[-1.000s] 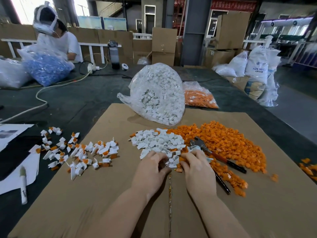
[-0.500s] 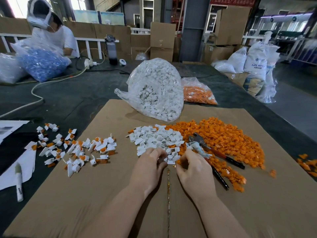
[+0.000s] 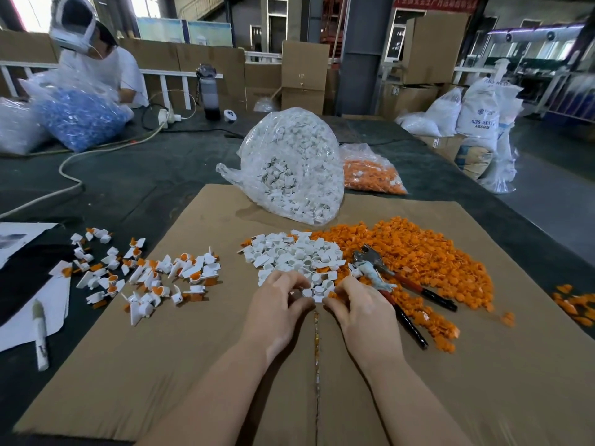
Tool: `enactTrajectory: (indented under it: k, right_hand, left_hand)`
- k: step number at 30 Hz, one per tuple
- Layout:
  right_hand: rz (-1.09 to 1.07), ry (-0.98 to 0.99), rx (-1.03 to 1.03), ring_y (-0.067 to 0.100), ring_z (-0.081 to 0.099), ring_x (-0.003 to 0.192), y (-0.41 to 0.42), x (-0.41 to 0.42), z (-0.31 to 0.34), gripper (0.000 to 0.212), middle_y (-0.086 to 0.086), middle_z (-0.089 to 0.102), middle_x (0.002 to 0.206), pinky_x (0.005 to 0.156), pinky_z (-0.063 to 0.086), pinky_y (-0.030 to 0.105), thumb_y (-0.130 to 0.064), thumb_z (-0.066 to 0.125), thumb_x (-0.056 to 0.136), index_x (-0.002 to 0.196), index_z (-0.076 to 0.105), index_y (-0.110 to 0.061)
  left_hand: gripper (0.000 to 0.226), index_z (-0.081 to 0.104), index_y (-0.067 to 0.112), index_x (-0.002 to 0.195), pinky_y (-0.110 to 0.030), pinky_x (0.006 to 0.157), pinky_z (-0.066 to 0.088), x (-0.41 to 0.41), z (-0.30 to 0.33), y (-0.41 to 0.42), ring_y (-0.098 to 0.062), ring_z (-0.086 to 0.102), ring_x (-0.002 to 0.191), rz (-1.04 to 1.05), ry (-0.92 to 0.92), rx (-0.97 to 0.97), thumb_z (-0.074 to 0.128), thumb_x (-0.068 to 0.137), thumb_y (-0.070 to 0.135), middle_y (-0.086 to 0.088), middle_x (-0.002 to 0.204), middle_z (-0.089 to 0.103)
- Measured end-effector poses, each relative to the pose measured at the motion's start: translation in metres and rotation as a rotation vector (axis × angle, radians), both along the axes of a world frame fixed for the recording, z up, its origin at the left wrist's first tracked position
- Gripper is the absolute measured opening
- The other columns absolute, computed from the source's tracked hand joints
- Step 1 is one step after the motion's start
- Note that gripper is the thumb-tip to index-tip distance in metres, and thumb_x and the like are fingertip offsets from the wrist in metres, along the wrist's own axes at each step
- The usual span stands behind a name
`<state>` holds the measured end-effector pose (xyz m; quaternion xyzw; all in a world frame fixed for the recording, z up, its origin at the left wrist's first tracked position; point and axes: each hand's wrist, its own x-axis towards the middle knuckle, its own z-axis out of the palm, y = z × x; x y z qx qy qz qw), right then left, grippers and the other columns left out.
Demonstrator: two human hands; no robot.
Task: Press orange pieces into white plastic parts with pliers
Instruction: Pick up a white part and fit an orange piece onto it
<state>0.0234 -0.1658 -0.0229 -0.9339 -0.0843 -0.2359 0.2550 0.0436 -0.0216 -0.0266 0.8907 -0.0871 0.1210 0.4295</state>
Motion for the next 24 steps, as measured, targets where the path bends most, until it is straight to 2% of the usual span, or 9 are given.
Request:
enactTrajectory:
  k: [3, 6, 11, 13, 15, 18, 21, 24]
  right_hand:
    - [-0.015, -0.027, -0.02, 0.021, 0.055, 0.075, 0.001, 0.0, 0.0, 0.02, 0.004, 0.061, 0.076, 0.063, 0.043, 0.033, -0.025, 0.061, 0.09, 0.083, 0.057, -0.006]
    - [-0.014, -0.044, -0.033, 0.022, 0.056, 0.075, 0.001, 0.0, 0.0, 0.018, 0.005, 0.062, 0.077, 0.063, 0.045, 0.033, -0.021, 0.061, 0.09, 0.083, 0.058, -0.005]
    - [0.002, 0.005, -0.033, 0.024, 0.055, 0.085, -0.001, 0.001, -0.001, 0.019, 0.006, 0.063, 0.083, 0.072, 0.043, 0.034, -0.023, 0.06, 0.091, 0.085, 0.061, -0.005]
    - [0.012, -0.001, -0.034, 0.025, 0.056, 0.082, -0.001, -0.001, 0.001, 0.018, 0.008, 0.063, 0.081, 0.071, 0.045, 0.036, -0.02, 0.063, 0.089, 0.083, 0.065, -0.003]
    - [0.015, -0.038, -0.04, 0.026, 0.058, 0.075, 0.0, -0.002, 0.003, 0.013, 0.009, 0.062, 0.075, 0.066, 0.049, 0.036, -0.013, 0.067, 0.085, 0.079, 0.068, -0.002]
    - [0.027, -0.09, -0.021, 0.027, 0.059, 0.066, 0.001, -0.004, 0.004, 0.003, 0.01, 0.06, 0.068, 0.058, 0.051, 0.038, -0.002, 0.07, 0.081, 0.078, 0.07, -0.001]
    - [0.048, -0.099, -0.009, 0.028, 0.064, 0.069, 0.0, -0.003, 0.002, 0.01, 0.01, 0.067, 0.073, 0.061, 0.054, 0.038, 0.003, 0.07, 0.078, 0.086, 0.072, -0.002]
    - [0.045, -0.107, 0.003, 0.024, 0.067, 0.072, 0.0, -0.003, 0.002, 0.009, 0.007, 0.07, 0.077, 0.065, 0.054, 0.034, 0.0, 0.073, 0.076, 0.085, 0.072, -0.004]
  left_hand:
    - [0.014, 0.064, 0.021, 0.098, 0.001, 0.066, 0.034, -0.001, 0.0, 0.0, 0.007, 0.05, 0.072, 0.012, 0.003, -0.033, 0.067, 0.084, 0.018, 0.012, 0.087, 0.057]
    - [0.018, 0.064, 0.02, 0.104, 0.002, 0.067, 0.033, -0.003, -0.001, -0.002, 0.005, 0.049, 0.073, 0.025, -0.033, 0.016, 0.065, 0.086, 0.016, 0.012, 0.091, 0.057]
    - [0.027, 0.064, 0.014, 0.11, -0.007, 0.077, 0.035, -0.006, -0.002, -0.003, -0.01, 0.058, 0.09, 0.04, -0.093, 0.046, 0.059, 0.087, 0.001, 0.001, 0.105, 0.065]
    - [0.028, 0.064, 0.013, 0.111, -0.011, 0.083, 0.038, -0.008, -0.001, -0.004, -0.014, 0.06, 0.098, 0.022, -0.11, 0.071, 0.059, 0.086, 0.002, 0.0, 0.107, 0.066]
    - [0.025, 0.066, 0.012, 0.11, -0.008, 0.083, 0.036, -0.01, 0.0, -0.004, -0.015, 0.06, 0.098, -0.003, -0.136, 0.081, 0.061, 0.086, 0.008, 0.0, 0.106, 0.067]
    - [0.016, 0.071, 0.013, 0.101, 0.003, 0.073, 0.03, -0.01, 0.003, -0.003, -0.01, 0.058, 0.087, -0.014, -0.132, 0.049, 0.062, 0.088, 0.015, 0.003, 0.095, 0.068]
    - [0.015, 0.072, 0.012, 0.1, 0.008, 0.071, 0.028, -0.008, 0.003, -0.002, -0.001, 0.053, 0.081, 0.001, -0.078, -0.026, 0.063, 0.087, 0.012, 0.01, 0.09, 0.062]
    - [0.016, 0.071, 0.012, 0.099, 0.006, 0.07, 0.032, -0.007, 0.004, -0.001, 0.008, 0.054, 0.076, -0.01, -0.019, -0.102, 0.065, 0.085, 0.007, 0.008, 0.09, 0.063]
